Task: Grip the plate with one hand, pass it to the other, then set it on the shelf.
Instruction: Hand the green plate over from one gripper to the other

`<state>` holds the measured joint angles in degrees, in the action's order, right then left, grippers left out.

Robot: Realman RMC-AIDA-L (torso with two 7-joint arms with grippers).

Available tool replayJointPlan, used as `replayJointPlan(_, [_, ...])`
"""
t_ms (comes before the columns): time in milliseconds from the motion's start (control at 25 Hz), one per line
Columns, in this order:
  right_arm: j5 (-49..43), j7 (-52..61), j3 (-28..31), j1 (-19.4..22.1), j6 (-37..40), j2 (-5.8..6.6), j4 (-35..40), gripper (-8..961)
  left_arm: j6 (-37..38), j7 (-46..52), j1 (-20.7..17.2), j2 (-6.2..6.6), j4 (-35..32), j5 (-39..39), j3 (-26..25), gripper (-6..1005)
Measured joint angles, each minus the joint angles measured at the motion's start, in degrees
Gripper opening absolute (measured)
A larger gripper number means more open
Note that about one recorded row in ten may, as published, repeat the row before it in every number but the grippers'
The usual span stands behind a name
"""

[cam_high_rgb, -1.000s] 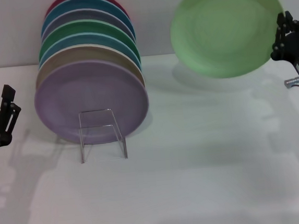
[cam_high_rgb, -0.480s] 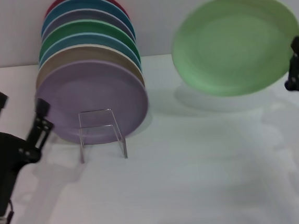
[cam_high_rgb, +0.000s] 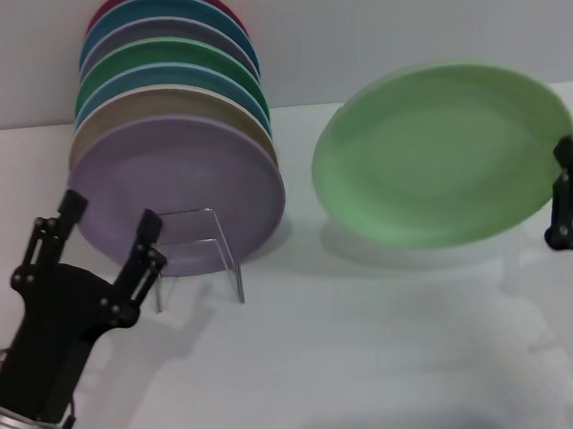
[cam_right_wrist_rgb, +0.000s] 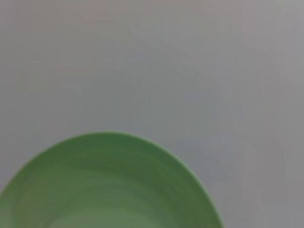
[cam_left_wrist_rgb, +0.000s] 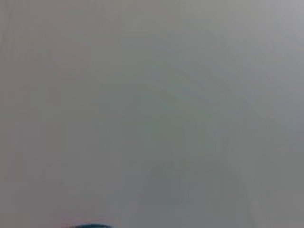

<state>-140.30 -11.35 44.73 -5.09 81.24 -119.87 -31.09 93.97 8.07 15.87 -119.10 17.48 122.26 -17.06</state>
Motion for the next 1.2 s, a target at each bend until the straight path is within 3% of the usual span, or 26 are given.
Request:
replayJointPlan(200, [9.0,-6.6,-9.1,0.2,1.5,0.00,-1.8,40,-1.7,-1.3,-0.1,0.01,2.0,0.0,1.5,801])
replayJointPlan(320, [17.6,-14.4,-17.7,0.1,3.6,-0.01,-4.5,41,-3.9,-6.2,-0.3,0.01,4.3,0.0,3.1,801])
replayJointPlan(520, [22.2,-23.1,-23.6,-0.3,5.0,-0.01,-7.3,43,-6.2,-8.4,-0.1,0.01,5.5,0.0,3.8,800])
replayJointPlan(1200, [22.7,-41.5,-26.4,-0.3,4.6,-0.01,-10.8,49,-11.9,-15.0,0.2,0.01,9.7,0.0,4.9,800])
